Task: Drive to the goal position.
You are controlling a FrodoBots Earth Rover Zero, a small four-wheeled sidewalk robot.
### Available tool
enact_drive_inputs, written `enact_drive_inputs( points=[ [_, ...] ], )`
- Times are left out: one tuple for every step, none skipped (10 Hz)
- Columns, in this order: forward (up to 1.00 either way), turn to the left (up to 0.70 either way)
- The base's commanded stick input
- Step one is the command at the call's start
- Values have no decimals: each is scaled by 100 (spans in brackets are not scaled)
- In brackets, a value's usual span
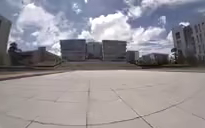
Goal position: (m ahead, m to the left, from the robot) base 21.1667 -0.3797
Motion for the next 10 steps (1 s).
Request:
enact_drive_inputs(
  points=[
    [70,3],
    [70,2],
    [70,0],
    [70,0],
    [70,0],
    [70,0],
    [70,0],
    [70,0],
    [70,0],
    [70,0]
  ],
)
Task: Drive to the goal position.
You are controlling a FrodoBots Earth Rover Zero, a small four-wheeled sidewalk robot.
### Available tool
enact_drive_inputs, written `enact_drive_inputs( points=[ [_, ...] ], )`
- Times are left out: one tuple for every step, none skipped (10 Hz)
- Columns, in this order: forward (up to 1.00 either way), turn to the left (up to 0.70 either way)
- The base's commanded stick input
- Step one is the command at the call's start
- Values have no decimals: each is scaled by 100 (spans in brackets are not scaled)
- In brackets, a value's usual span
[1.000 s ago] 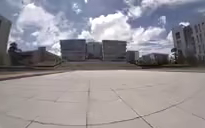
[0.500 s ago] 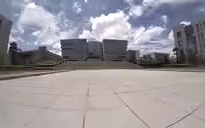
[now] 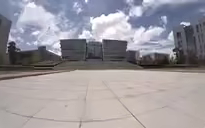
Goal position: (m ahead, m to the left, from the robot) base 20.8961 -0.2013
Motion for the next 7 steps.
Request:
enact_drive_inputs(
  points=[
    [70,0],
    [70,0],
    [70,0],
    [70,0],
    [70,0],
    [70,0],
    [70,0]
  ],
)
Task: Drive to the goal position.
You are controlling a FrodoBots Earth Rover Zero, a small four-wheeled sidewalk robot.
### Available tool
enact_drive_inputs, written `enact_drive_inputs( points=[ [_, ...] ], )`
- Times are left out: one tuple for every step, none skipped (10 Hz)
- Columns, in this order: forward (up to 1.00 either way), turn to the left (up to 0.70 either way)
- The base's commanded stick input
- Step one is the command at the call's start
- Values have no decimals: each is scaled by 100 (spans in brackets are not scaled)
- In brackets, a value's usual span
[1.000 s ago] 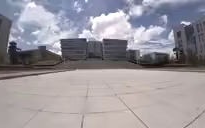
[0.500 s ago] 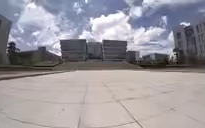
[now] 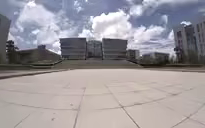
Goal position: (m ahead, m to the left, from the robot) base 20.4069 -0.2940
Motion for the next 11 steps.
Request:
enact_drive_inputs(
  points=[
    [70,0],
    [70,0],
    [70,0],
    [70,0],
    [70,0],
    [70,0],
    [70,0],
    [70,0],
    [70,0],
    [70,0],
    [70,0]
  ],
)
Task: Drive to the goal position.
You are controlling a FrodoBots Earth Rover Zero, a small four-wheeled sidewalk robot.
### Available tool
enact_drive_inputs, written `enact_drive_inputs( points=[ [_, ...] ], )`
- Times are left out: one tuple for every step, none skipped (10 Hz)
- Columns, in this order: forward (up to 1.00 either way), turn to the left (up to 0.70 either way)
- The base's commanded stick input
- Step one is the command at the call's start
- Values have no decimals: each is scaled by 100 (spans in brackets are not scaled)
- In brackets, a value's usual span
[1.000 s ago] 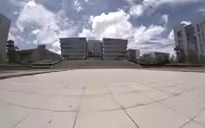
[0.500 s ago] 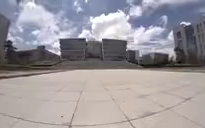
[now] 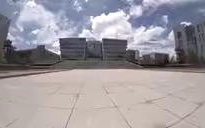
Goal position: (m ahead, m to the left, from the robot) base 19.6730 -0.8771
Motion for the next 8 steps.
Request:
enact_drive_inputs(
  points=[
    [70,0],
    [70,0],
    [70,0],
    [70,0],
    [70,0],
    [70,0],
    [70,0],
    [70,0]
  ],
)
